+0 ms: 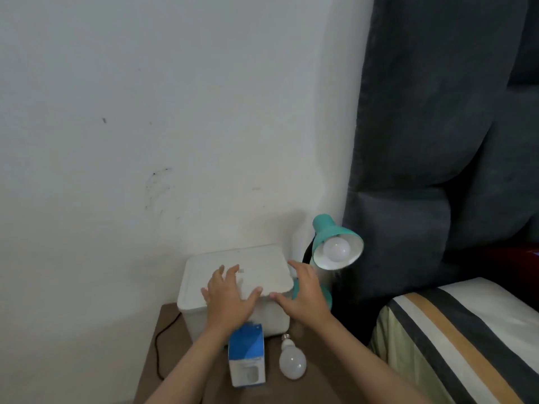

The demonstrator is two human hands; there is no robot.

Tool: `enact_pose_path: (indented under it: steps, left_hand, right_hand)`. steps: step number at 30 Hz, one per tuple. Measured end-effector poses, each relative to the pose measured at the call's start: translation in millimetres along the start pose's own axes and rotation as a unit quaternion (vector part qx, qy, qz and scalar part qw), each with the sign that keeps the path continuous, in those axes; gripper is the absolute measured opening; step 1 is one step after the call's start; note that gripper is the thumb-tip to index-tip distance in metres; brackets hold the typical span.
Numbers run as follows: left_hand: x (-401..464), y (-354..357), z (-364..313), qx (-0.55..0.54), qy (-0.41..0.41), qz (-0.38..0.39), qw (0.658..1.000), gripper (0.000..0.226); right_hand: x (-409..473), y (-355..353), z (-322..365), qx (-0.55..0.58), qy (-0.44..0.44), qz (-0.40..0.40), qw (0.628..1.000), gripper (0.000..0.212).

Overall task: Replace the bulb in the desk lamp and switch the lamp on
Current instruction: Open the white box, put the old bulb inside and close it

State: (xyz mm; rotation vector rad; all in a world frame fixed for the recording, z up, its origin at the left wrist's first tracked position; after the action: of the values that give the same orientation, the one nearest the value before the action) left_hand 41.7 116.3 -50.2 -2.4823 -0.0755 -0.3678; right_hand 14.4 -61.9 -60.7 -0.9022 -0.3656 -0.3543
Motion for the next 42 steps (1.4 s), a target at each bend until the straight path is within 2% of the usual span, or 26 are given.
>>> enact_pose_path:
  steps: [3,5,8,11,17,27,29,33,42]
  left_hand:
    - [3,-26,30,0.076,-0.067,0.003,0.995,0.103]
    - [7,-39,49,0.093,-0.100,0.015,0.990,0.119]
    - [12,-54,68,0.046,-0.126,0.041,0.990,0.136]
    - [13,-60,71,-0.009,-0.112,0.061,0.992,0.120]
    - [14,-64,68,-0.030,-0.090,0.058,0.994,0.097]
    - [16,-72,59,-0.058,-0.092,0.054,0.993,0.093]
    - [17,-75,54,-0.066,-0.084,0.049,0.993,0.093]
    - [18,-84,44,-0.069,-0.058,0.029,0.995,0.094]
    - [-39,-110,9,-0.037,-0.007,0.000,0.999,0.094]
  right_hand:
    - [16,14,4,-0.027,0.041,0.120,0.992,0.110]
    - [25,22,5,-0.034,0.072,0.167,0.983,0.122]
    - [35,28,7,-0.015,0.102,0.209,0.972,0.123]
    - [38,29,11,-0.019,0.123,0.216,0.968,0.118]
    - [38,25,19,-0.024,0.136,0.211,0.968,0.107]
    - [40,14,25,-0.040,0.140,0.221,0.964,0.091]
    - [43,8,31,-0.041,0.137,0.213,0.967,0.096]
    - [45,-3,46,-0.055,0.118,0.194,0.972,0.120]
    - [1,-48,62,-0.109,0.051,0.162,0.979,0.117]
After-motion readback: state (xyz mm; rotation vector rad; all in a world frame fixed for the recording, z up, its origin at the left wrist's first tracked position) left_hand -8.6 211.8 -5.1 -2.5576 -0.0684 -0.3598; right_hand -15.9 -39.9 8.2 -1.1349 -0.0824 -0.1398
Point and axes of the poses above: each hand's wrist, its own x-axis towards the middle knuckle, its own y-axis out of the palm, z = x × y, the point moved 3 cm from there along x, towards the middle knuckle, and after that the axes turned 13 degrees about -x, right-handed, at the moved point
